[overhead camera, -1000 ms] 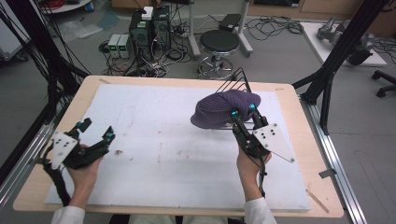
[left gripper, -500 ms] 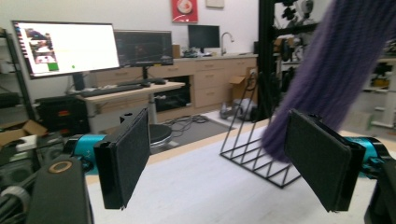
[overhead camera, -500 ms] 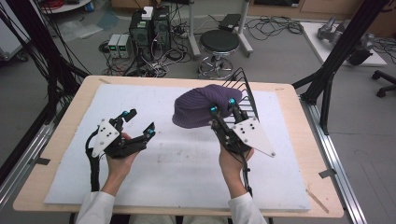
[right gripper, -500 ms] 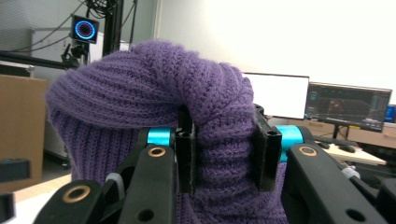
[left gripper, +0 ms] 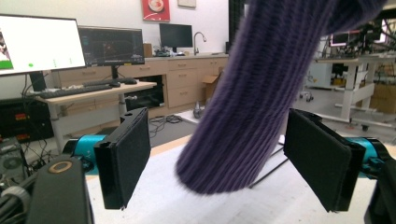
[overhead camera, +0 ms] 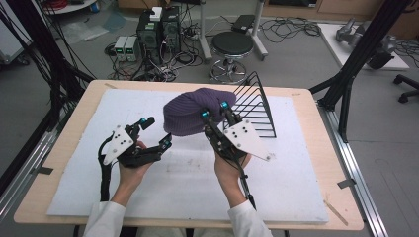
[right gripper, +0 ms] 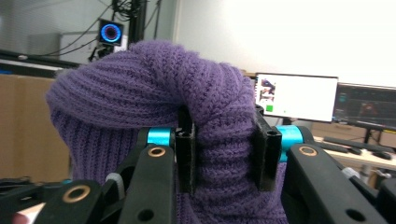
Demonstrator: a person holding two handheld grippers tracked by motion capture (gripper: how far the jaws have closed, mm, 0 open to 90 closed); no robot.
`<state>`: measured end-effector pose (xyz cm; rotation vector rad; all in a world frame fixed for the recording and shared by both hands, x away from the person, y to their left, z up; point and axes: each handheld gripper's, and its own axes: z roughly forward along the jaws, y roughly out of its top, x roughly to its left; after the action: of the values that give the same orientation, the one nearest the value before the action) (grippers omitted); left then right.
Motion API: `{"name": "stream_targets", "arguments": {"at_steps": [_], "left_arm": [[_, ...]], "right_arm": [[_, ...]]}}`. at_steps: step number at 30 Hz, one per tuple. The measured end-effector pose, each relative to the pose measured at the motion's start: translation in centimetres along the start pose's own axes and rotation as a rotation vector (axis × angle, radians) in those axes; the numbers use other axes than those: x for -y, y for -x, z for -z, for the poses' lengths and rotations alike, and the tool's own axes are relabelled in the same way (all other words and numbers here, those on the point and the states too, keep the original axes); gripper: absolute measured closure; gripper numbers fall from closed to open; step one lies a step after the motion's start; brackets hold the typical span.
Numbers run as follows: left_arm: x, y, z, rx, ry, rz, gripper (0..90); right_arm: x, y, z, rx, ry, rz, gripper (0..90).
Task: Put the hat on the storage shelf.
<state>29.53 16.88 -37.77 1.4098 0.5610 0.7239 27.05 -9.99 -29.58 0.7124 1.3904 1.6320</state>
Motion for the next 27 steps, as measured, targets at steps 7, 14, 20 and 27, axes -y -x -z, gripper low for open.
{"name": "stream_targets", "arguments": {"at_steps": [7, 14, 20, 27], "left_arm": [[0.1, 0.2, -0.2, -0.001, -0.010, -0.017, 39.9], [0.0, 0.5, -0.4, -0.004, -0.033, -0.001, 81.0], [-0.1, 0.7, -1.4, 0.059, -0.044, 0.034, 82.2], [-1.0, 1.0, -3.5, 0.126, -0.057, 0.083, 82.6]], "right_arm": [[-0.1, -1.4, -0.6, -0.064, -0.031, -0.004, 68.1], [-0.1, -1.4, -0.7, -0.044, -0.040, 0.019, 68.0], [-0.4, -0.5, -0.3, -0.018, -0.039, 0.018, 67.9], [-0.7, 1.0, 0.4, 0.021, -0.032, 0.015, 67.9]]}}
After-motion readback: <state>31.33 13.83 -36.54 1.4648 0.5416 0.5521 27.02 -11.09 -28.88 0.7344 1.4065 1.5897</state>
